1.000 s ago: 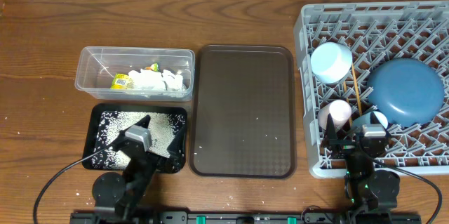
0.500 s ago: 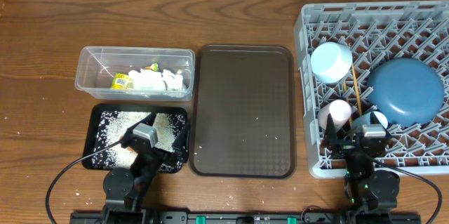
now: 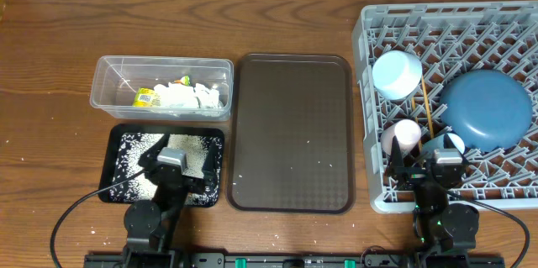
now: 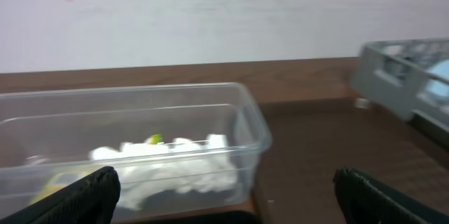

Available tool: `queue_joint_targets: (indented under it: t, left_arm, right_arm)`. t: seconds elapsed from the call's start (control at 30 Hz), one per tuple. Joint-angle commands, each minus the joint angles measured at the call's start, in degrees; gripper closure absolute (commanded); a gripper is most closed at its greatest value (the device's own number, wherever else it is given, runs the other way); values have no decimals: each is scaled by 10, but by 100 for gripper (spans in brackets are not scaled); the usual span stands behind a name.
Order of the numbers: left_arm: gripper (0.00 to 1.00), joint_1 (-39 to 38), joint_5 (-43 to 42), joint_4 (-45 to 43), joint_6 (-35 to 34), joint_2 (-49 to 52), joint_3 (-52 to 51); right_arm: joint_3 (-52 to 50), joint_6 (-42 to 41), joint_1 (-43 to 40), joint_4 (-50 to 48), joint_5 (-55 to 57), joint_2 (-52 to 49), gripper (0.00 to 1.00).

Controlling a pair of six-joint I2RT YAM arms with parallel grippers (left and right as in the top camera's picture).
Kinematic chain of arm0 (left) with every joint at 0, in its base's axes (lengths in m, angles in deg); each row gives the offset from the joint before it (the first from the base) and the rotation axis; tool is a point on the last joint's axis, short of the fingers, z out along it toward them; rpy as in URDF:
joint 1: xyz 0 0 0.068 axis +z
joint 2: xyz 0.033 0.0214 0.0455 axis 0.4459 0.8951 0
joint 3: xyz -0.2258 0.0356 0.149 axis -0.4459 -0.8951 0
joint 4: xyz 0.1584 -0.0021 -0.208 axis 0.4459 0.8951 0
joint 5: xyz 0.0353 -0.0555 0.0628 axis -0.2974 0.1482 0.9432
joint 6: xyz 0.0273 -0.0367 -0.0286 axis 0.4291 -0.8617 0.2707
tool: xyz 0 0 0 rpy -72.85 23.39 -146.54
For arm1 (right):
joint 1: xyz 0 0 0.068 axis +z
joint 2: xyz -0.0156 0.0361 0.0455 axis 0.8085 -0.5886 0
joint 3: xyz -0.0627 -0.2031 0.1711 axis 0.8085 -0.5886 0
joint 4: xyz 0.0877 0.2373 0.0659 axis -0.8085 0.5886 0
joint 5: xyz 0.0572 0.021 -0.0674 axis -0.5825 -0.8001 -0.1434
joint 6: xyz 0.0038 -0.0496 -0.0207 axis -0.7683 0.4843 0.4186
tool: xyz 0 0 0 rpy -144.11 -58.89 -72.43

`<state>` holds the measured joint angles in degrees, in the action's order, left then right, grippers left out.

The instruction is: Sort waste into correct bins and load items into the dishwasher rack

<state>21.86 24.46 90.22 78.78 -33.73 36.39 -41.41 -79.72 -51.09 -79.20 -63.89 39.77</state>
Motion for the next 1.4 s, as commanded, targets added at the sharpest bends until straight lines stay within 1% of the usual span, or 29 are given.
queue_joint_targets:
  t: [0.0, 0.13, 0.3, 1.37]
  left_arm:
    - [0, -2, 65, 23, 14, -5, -12]
    - [0, 3, 90, 26, 14, -5, -12]
    - [0, 18, 88, 26, 14, -5, -12]
    - [0, 18, 85, 23, 14, -4, -12]
  right_arm:
    - [0, 8, -5, 2, 0, 3, 1]
    - [0, 8, -5, 2, 0, 3, 1]
    - [0, 8, -5, 2, 0, 3, 1]
    - [0, 8, -5, 2, 0, 2, 1]
